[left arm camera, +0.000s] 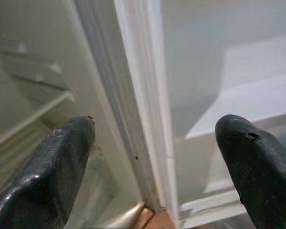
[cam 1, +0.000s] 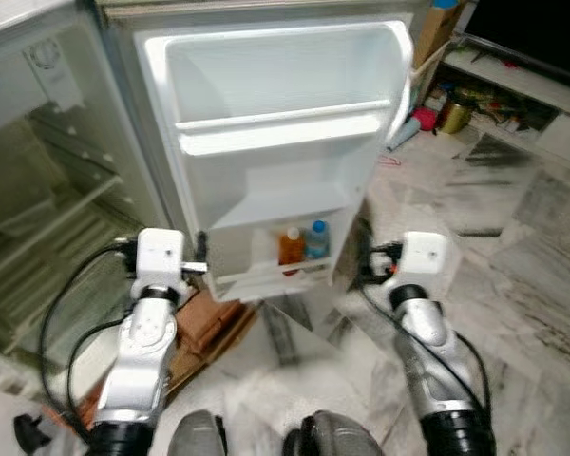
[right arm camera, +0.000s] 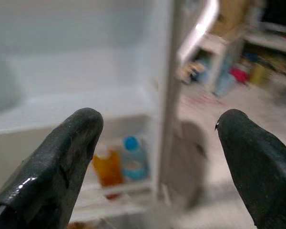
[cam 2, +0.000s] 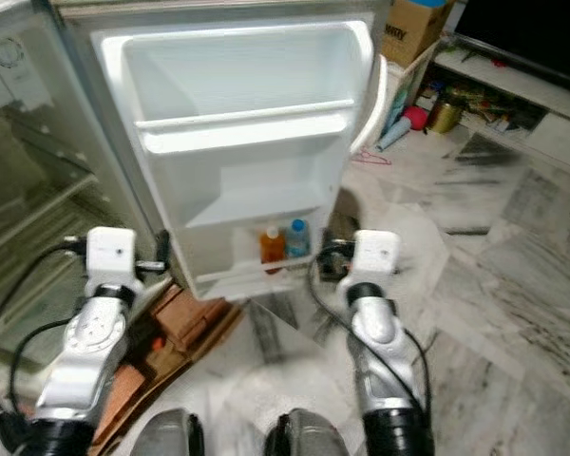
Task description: Restocking fridge
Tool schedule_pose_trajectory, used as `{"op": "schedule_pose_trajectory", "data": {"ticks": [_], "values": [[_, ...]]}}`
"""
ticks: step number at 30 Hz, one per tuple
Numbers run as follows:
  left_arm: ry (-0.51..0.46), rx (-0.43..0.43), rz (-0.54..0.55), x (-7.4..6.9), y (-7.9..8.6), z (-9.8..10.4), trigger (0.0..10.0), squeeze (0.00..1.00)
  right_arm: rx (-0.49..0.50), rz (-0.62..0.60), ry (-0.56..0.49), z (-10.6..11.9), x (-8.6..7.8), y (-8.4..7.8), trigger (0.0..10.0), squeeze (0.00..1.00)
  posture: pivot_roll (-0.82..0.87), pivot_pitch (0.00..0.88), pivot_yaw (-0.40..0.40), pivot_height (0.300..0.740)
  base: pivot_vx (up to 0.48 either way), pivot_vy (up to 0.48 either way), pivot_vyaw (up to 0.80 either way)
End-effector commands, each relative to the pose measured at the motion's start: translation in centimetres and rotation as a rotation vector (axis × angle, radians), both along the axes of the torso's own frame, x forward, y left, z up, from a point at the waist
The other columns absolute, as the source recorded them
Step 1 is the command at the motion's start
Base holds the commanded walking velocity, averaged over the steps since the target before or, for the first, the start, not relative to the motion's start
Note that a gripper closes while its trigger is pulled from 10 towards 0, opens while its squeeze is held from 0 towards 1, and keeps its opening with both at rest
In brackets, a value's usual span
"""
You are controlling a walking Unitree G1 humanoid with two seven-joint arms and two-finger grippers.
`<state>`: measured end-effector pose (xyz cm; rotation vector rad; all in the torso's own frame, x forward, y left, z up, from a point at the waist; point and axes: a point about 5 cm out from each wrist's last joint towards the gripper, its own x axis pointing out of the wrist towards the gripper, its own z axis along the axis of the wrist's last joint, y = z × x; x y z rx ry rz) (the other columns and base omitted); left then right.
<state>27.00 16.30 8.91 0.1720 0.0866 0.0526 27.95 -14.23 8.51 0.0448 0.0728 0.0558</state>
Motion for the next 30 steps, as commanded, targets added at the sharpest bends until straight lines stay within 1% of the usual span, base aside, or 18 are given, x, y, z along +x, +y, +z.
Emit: {"op": "schedule_pose_trajectory", "data": {"ticks": [1, 7, 11, 17, 22, 25, 27, 28, 30], "values": [[-0.004, 0.005, -0.018, 0.04, -0.67, 0.01, 10.0, 0.0, -0.044, 0.026, -0.06, 1.05, 0.01, -0.48, 10.0, 0.0, 0.05, 0.099, -0.025, 0.74, 0.0, -0.368, 0.7], [-0.003, 0.01, -0.015, 0.09, -0.59, 0.01, 10.0, 0.0, -0.033, 0.035, -0.077, 1.51, 0.31, -0.3, 10.0, 0.0, 0.05, 0.099, -0.023, 0.74, 0.0, -0.364, 0.7], [0.001, 0.015, -0.02, 0.16, -0.61, -0.02, 10.0, 0.0, -0.041, 0.025, -0.086, 1.69, 0.68, -0.62, 10.0, 0.0, 0.05, 0.099, -0.023, 0.74, 0.0, -0.398, 0.65], [0.007, 0.018, -0.017, 0.17, -0.65, -0.09, 10.0, 0.0, -0.041, 0.019, -0.085, 1.57, 0.65, -0.76, 10.0, 0.0, 0.05, 0.101, -0.021, 0.74, 0.0, -0.452, 0.56], [0.011, 0.018, -0.019, 0.17, -0.73, -0.13, 10.0, 0.0, -0.03, 0.031, -0.106, 1.8, 0.64, -0.4, 10.0, 0.0, 0.05, 0.102, -0.021, 0.74, 0.0, -0.468, 0.0], [0.013, 0.015, -0.015, 0.16, -0.71, -0.17, 10.0, 0.0, -0.024, 0.033, -0.098, 1.72, 0.66, -0.26, 10.0, 0.0, 0.05, 0.103, -0.022, 0.74, 0.0, -0.439, 0.0], [0.017, 0.019, -0.01, 0.14, -0.67, -0.23, 10.0, 0.0, -0.003, 0.042, -0.1, 1.73, 0.67, -0.2, 10.0, 0.0, 0.05, 0.103, -0.023, 0.74, 0.0, -0.407, 0.0], [0.019, 0.02, -0.008, 0.14, -0.65, -0.26, 10.0, 0.0, -0.025, 0.053, -0.11, 1.85, 0.68, -0.15, 10.0, 0.0, 0.05, 0.103, -0.023, 0.74, 0.0, -0.386, 0.0], [0.021, 0.021, -0.007, 0.13, -0.64, -0.29, 10.0, 0.0, -0.019, 0.065, -0.123, 2.03, 0.64, -0.08, 10.0, 0.0, 0.05, 0.104, -0.023, 0.74, 0.0, -0.39, 0.0]]}}
